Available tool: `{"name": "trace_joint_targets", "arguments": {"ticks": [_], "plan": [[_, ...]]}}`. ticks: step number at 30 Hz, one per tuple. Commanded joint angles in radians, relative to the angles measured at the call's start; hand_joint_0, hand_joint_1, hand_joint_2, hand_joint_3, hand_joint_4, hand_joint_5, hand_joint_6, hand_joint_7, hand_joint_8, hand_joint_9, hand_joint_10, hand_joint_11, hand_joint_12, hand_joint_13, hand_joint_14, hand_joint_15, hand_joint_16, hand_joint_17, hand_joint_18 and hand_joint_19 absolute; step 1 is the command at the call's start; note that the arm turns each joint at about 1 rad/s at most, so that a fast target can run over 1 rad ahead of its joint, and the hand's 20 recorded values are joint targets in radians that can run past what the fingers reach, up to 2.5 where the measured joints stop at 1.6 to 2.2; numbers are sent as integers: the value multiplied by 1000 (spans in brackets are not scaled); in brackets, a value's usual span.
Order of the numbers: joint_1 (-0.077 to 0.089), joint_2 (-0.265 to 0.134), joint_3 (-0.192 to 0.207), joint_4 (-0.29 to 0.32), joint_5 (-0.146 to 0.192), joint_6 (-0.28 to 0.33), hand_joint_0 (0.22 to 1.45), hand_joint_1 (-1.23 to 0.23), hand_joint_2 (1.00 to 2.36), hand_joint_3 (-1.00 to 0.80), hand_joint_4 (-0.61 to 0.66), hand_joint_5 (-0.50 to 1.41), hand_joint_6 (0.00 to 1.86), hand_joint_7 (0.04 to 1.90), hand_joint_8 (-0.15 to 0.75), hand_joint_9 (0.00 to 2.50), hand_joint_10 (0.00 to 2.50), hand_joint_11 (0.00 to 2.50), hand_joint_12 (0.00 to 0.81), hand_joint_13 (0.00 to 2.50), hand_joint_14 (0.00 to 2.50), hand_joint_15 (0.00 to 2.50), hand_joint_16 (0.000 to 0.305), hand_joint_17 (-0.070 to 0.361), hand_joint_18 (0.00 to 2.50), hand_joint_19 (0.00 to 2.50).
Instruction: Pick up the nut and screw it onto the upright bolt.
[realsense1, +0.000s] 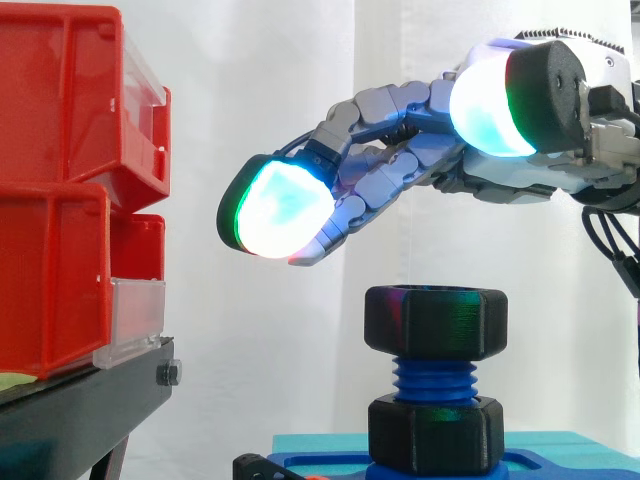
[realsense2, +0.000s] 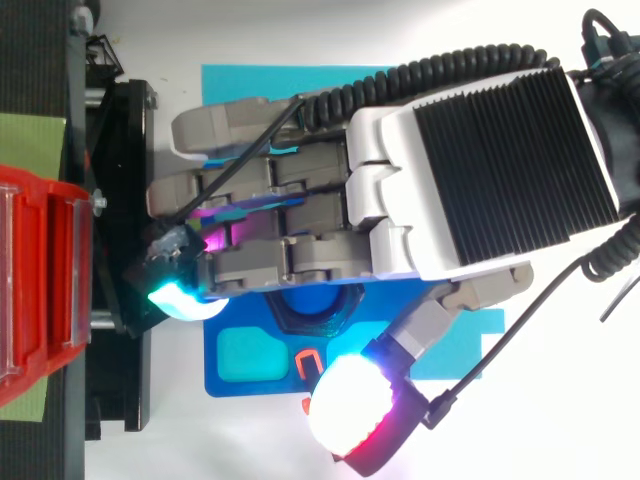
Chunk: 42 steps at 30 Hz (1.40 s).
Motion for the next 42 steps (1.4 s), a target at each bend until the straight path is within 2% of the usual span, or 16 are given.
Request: {"name": "trace_joint_targets", "arguments": {"ticks": [1,9,24,33,42], "plan": [[-1,0,0,-10,0,-1,484,-94,1000,-500,169,-125,503,854,187,524,0,0,258,292,0,0,27,60,0,0],[-2,0,-1,-43,0,-5,485,-93,1000,-500,185,-118,504,891,195,526,0,0,264,292,0,0,27,60,0,0],[-8,0,-1,-76,-3,-5,501,-120,1000,-500,189,-76,504,1199,219,646,0,0,252,420,0,0,24,54,33,0],[-16,0,-1,-76,-5,-5,512,-138,1000,-500,166,-50,503,1366,229,711,0,0,237,497,0,0,22,49,131,0],[-21,0,-1,-71,-16,-5,522,-157,1000,-500,155,-32,502,1447,238,790,0,0,218,591,0,0,20,44,226,0]]}}
